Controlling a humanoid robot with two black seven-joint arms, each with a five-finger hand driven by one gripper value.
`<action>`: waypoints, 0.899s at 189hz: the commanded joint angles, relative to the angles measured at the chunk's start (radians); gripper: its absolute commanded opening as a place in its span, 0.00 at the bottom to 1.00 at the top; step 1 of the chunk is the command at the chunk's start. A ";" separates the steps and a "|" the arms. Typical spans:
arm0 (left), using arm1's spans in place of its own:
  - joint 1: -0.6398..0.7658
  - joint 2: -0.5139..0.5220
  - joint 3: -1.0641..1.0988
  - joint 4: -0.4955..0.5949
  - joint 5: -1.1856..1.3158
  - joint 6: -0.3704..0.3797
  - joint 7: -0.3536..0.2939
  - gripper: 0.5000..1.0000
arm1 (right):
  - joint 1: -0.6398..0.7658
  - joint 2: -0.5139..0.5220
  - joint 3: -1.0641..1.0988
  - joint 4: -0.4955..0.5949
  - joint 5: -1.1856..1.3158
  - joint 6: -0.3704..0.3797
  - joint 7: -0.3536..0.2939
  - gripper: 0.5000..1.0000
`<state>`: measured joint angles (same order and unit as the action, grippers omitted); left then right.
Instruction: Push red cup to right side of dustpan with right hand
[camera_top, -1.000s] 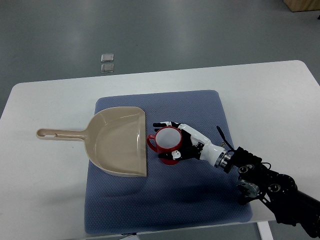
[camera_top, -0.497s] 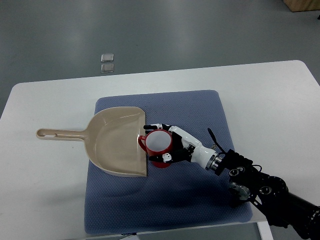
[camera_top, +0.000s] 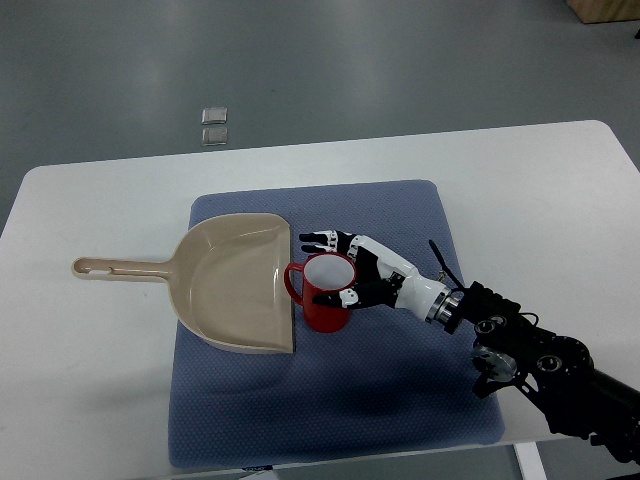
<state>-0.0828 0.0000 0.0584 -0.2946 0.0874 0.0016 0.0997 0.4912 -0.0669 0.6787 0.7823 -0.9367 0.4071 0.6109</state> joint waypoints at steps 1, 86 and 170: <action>0.000 0.000 0.000 -0.002 0.002 0.000 0.000 1.00 | 0.003 -0.024 0.001 0.014 0.026 0.010 0.000 0.86; 0.000 0.000 -0.002 -0.002 0.000 0.000 0.000 1.00 | 0.035 -0.090 0.004 0.055 0.116 0.013 0.000 0.86; 0.000 0.000 0.000 -0.003 0.003 -0.002 0.000 1.00 | 0.116 -0.102 0.168 -0.138 0.901 -0.001 -0.315 0.86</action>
<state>-0.0829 0.0000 0.0582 -0.2973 0.0889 0.0007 0.0997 0.6053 -0.1689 0.8378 0.6707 -0.1643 0.3872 0.3256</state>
